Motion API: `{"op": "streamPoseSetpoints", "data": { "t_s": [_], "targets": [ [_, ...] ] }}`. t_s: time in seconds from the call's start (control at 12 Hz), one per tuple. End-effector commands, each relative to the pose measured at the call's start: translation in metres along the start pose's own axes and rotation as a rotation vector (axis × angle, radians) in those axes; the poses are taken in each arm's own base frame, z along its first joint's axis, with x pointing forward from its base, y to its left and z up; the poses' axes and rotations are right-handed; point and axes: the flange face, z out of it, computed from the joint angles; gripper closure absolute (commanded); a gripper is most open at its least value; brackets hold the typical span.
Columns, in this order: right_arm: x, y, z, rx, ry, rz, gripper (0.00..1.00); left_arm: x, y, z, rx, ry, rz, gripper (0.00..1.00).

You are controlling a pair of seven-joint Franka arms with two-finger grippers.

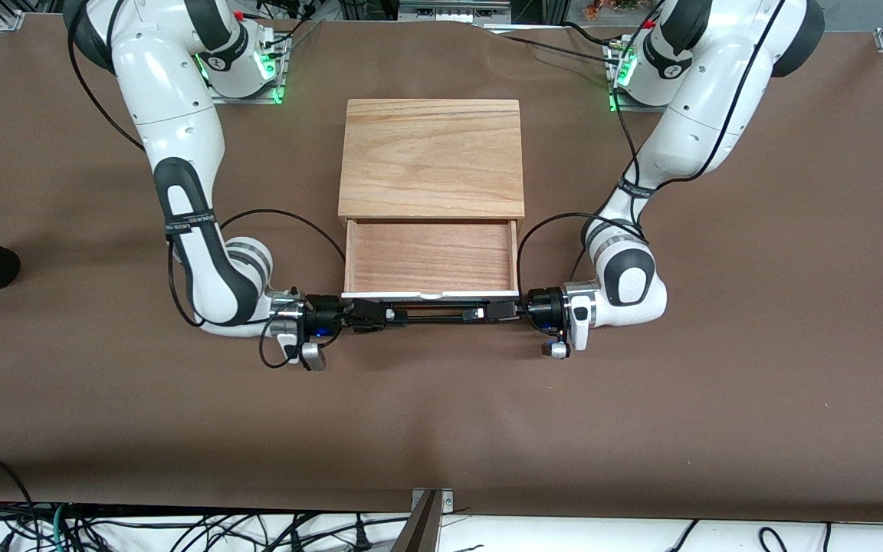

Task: Pull top drawer with both arms simultaneously
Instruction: 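Open both grippers and lift them off the handle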

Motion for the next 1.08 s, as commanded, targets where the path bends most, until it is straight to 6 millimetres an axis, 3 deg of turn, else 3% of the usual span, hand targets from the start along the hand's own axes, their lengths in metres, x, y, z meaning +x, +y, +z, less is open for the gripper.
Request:
{"op": "streamPoseSetpoints", "data": {
  "t_s": [0.0,0.08,0.33,0.5,1.0],
  "targets": [
    [0.016,-0.024,-0.016,0.036,0.035,0.007,0.12,0.001,-0.022,-0.02,0.085,0.032,-0.037,0.27],
    [0.016,-0.024,-0.016,0.034,0.035,0.005,0.0,-0.001,-0.023,-0.021,0.087,0.033,-0.036,0.0],
    [0.018,-0.027,-0.02,0.028,0.036,-0.002,0.0,0.001,-0.018,-0.026,0.1,0.024,-0.039,0.0],
    [0.024,-0.028,-0.037,-0.034,0.024,-0.033,0.0,0.012,0.0,-0.047,0.163,0.003,-0.047,0.0],
    [0.045,-0.043,-0.105,-0.355,-0.14,-0.147,0.0,0.028,0.099,-0.124,0.426,-0.041,0.087,0.0]
  ]
}}
